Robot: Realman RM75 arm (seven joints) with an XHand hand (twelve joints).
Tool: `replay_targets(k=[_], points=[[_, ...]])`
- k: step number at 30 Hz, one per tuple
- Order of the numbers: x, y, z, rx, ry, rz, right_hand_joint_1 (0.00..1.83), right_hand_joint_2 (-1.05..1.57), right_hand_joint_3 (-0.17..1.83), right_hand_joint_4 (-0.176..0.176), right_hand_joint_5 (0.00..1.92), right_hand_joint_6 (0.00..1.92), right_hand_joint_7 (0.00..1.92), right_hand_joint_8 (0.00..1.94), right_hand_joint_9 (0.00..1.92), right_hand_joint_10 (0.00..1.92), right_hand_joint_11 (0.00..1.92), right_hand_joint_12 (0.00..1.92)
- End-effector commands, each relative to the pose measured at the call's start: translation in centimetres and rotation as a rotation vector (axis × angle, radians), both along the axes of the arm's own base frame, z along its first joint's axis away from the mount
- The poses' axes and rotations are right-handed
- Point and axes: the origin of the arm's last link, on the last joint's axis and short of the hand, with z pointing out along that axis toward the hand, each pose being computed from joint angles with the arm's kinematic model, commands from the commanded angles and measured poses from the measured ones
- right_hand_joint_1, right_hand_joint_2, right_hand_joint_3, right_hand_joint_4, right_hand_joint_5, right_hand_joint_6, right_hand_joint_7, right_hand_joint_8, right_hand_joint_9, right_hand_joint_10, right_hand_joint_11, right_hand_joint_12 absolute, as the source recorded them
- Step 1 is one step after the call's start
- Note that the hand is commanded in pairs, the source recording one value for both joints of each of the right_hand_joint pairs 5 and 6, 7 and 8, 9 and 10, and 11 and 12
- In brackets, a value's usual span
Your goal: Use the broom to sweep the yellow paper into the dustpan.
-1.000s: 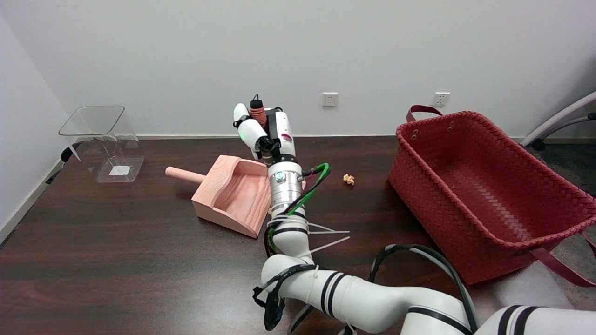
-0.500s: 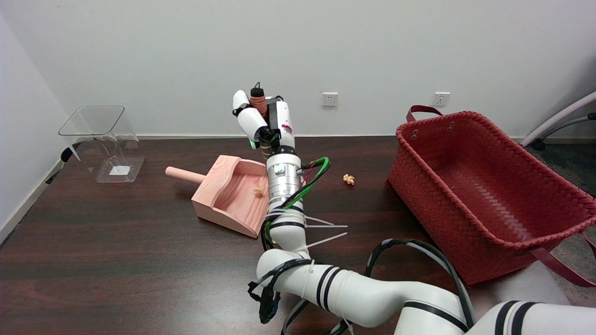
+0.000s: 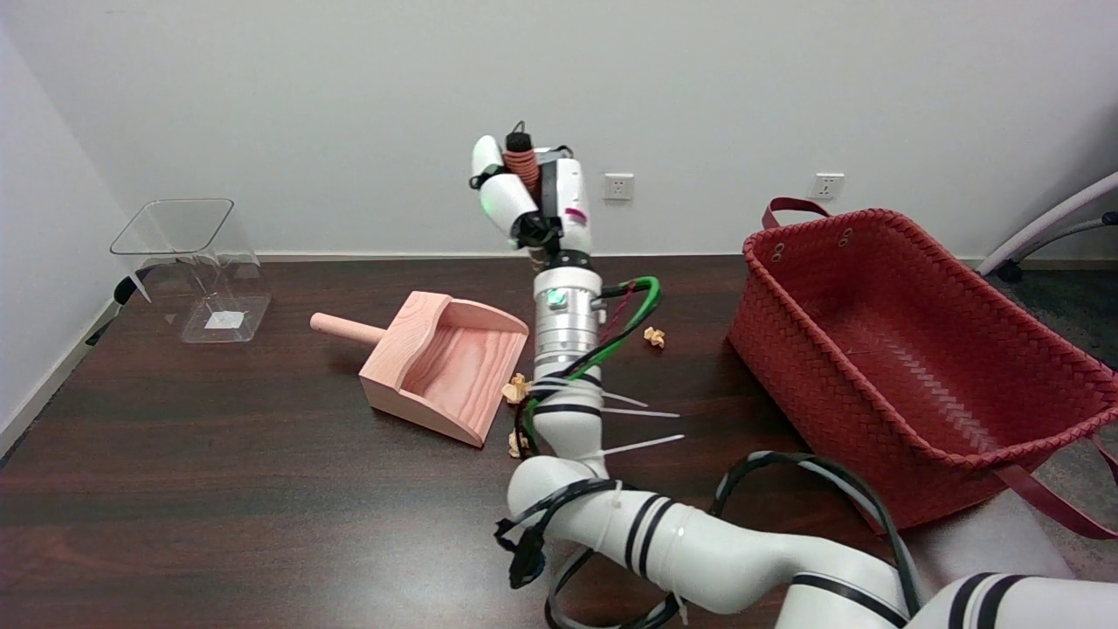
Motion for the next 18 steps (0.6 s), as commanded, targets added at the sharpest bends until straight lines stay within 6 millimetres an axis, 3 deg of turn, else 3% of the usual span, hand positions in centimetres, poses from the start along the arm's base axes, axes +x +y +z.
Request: replay_targets(k=[1,18], points=[[1.6,1.6,6.3,-0.132,0.122,0.066,0.77,1.57,0.61,0.0,1.92,1.92,1.92,1.92,1.92,1.92,1.92,1.92],[0.7,1.5,11.7,-0.181,0.162,0.054,0.82,1.57,0.68,0.0,1.92,1.92,1.92,1.92,1.92,1.92,1.92,1.92]])
